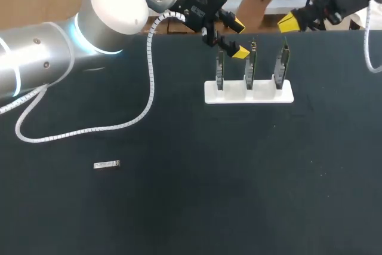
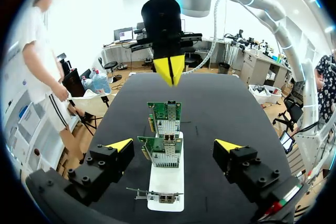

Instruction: Pick up the optical module with the left hand, and insert it into the network port with the right hand.

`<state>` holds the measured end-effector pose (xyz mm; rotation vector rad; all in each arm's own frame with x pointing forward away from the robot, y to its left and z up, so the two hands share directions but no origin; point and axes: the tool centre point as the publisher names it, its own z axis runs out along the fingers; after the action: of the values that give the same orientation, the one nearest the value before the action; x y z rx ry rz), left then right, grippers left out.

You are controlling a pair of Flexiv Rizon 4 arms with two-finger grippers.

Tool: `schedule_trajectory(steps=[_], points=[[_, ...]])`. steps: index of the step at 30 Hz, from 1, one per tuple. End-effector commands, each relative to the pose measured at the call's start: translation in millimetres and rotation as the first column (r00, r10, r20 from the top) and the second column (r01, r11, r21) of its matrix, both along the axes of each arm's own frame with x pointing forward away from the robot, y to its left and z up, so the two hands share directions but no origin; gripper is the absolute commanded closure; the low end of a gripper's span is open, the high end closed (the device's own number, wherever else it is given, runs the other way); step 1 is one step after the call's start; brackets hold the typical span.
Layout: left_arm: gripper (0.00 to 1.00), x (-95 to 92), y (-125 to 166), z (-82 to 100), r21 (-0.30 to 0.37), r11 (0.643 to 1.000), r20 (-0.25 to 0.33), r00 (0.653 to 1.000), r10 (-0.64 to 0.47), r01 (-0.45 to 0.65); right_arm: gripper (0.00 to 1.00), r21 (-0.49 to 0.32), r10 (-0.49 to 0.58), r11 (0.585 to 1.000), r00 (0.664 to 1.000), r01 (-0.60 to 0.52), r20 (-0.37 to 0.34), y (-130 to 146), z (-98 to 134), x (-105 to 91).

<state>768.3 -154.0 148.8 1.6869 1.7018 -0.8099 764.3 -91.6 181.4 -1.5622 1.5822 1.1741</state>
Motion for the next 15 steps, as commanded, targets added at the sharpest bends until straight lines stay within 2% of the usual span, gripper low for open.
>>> schedule_trajectory(steps=[1,10,15], points=[[0.00,1.1,-1,0.4,0.004,1.000,-0.002,1.000,0.000,0.000,1.00,-0.006,0.050,0.999,0.998,-0.051,-0.027,-16,-1,4.0],[0.00,1.1,-1,0.4,0.004,1.000,-0.002,1.000,0.000,0.000,1.00,-0.037,0.005,0.999,1.000,-0.005,-0.018,-36,-6,0.5],[0.00,1.1,-1,0.4,0.004,1.000,-0.002,1.000,0.000,0.000,1.00,-0.017,-0.013,1.000,0.998,0.012,-0.053,-47,-11,3.2]])
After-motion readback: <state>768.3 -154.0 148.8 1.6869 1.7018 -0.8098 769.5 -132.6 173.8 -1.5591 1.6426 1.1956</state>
